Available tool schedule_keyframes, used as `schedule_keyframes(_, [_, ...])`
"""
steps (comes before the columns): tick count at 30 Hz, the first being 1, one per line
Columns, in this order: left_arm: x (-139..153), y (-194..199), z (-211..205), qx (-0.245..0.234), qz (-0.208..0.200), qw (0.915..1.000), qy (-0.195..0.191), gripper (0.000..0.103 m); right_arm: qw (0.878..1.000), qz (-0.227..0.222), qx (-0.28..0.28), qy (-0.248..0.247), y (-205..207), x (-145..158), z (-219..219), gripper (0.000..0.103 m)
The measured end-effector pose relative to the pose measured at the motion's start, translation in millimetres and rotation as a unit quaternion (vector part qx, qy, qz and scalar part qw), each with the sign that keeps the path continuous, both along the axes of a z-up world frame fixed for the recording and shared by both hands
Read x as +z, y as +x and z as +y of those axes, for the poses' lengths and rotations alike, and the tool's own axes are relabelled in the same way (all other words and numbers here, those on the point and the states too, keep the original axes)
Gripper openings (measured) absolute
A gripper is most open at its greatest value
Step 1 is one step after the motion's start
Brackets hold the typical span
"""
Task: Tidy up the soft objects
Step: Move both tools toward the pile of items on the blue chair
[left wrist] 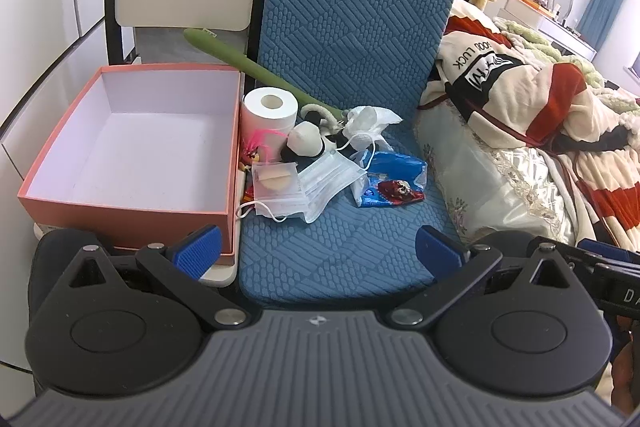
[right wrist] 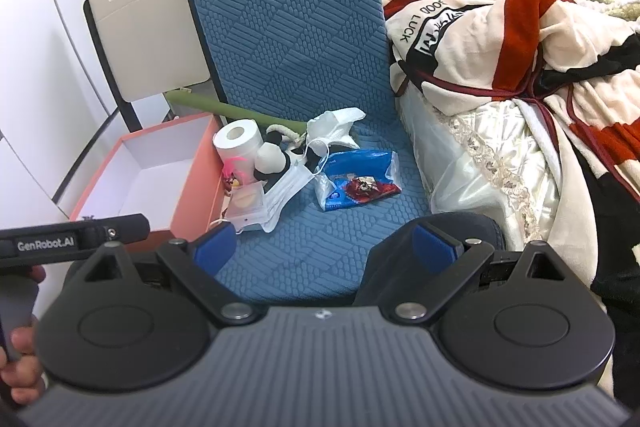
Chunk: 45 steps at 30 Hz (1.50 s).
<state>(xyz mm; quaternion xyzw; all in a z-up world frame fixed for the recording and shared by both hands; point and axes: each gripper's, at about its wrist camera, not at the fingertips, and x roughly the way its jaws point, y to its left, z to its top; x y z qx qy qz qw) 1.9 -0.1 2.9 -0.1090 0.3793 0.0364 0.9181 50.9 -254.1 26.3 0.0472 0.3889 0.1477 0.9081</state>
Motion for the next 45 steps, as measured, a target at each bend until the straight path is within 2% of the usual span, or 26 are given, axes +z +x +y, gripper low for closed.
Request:
schedule_keyframes(16, [0.4, 5.9, 3.7, -0.01, 0.008, 0.9999, -0.007, 0.103, 1.0, 0.002, 0.0, -0.005, 3.3, -0.4, 4.9, 0.097])
schedule_keyframes(23, [-9.3, 11.4, 2.5, -0.018, 0.012, 0.9997, -0.008, 0.103, 1.0, -0.005, 0.007, -0.015, 5.1, -9.7, 8.2, 0.097])
schedule_keyframes(31, [-26.0, 19.8, 1.9, -0.026, 0.02, 0.9994, -0.011, 0.103, 1.0, -0.001, -0.001, 0.0, 4.0, -31.6, 2.3, 0.097])
schedule_keyframes(35, [-31.9, 21.8, -1.6, -0.038, 0.016, 0.9991, -0.002, 0.103, 1.0, -0.02, -0.008, -0.022, -0.2, -40.3, 4.2, 0.097])
schedule_keyframes(38, [-34.1, 22.0, -4.5, -0.043, 0.012, 0.999, 0.01, 0.103, 1.0, -0.012, -0.011, -0.019, 1.5, -46.2, 2.1, 0.097])
schedule_keyframes(45, [-38.4, 20.5, -3.2, -0.041, 0.012, 0.9991, 0.004, 0.103, 1.0, 0.0, -0.012, -0.008, 2.2, -51.9, -3.3, 0.097])
